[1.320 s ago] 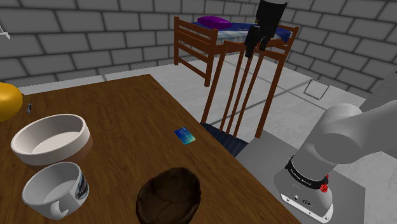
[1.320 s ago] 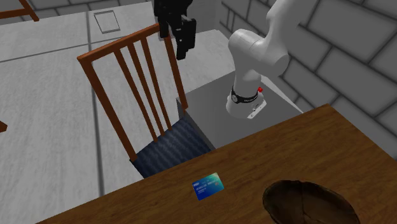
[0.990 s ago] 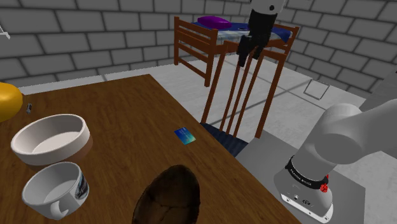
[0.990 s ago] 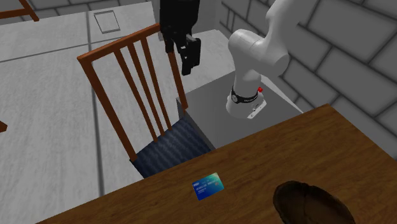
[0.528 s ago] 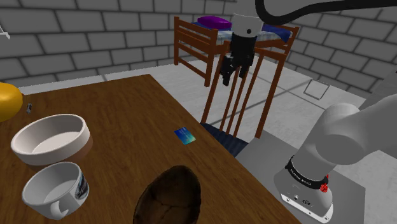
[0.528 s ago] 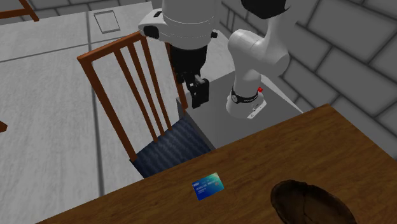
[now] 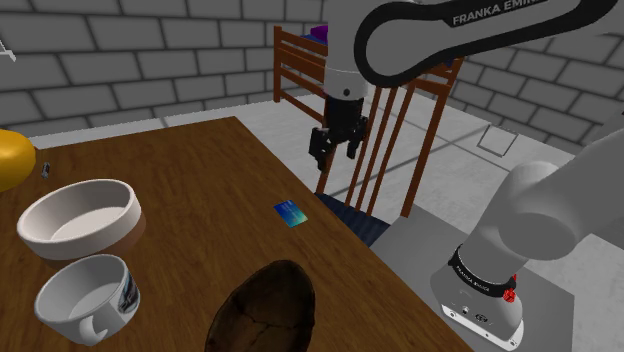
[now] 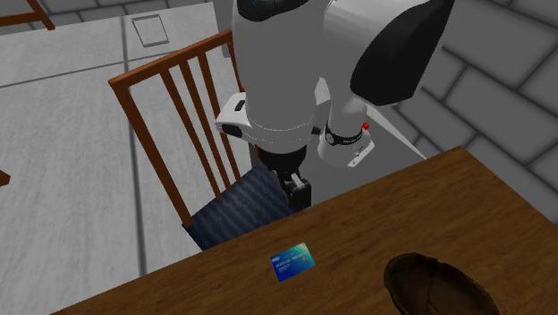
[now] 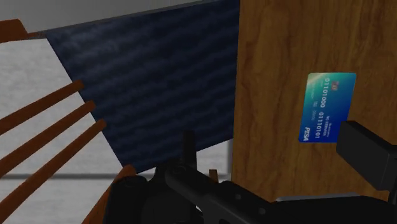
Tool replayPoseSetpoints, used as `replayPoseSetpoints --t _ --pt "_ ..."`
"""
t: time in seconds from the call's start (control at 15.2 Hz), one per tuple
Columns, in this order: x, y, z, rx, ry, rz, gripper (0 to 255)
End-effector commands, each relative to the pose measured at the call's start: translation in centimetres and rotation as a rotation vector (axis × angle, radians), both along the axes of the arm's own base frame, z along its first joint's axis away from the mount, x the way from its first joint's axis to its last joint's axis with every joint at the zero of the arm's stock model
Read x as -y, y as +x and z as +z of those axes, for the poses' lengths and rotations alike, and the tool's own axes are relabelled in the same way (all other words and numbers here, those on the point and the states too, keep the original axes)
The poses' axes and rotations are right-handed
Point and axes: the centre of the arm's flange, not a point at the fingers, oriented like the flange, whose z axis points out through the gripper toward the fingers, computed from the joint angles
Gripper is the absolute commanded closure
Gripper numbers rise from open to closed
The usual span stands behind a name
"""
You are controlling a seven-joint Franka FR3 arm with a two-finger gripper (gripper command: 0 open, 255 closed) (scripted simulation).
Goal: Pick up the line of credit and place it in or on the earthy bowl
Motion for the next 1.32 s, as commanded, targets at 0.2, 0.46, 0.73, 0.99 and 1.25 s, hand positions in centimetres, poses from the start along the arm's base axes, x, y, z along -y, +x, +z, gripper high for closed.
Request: replayPoseSetpoints --t 0.2,0.46,0.73,0.99,1.25 --pt "-4.6 0.9 -4.1 -0.043 0.034 -0.031 0" --pt "-8.3 1.8 -7.5 -0.077 0.061 -0.055 0" --pt "-9.4 1.9 -9.5 -0.087 0.069 -0.061 0" --pt "-9.5 1.6 -11.6 -0.087 0.069 -0.061 0" --pt "-9.5 1.5 -12.4 -0.087 0.069 -0.061 0"
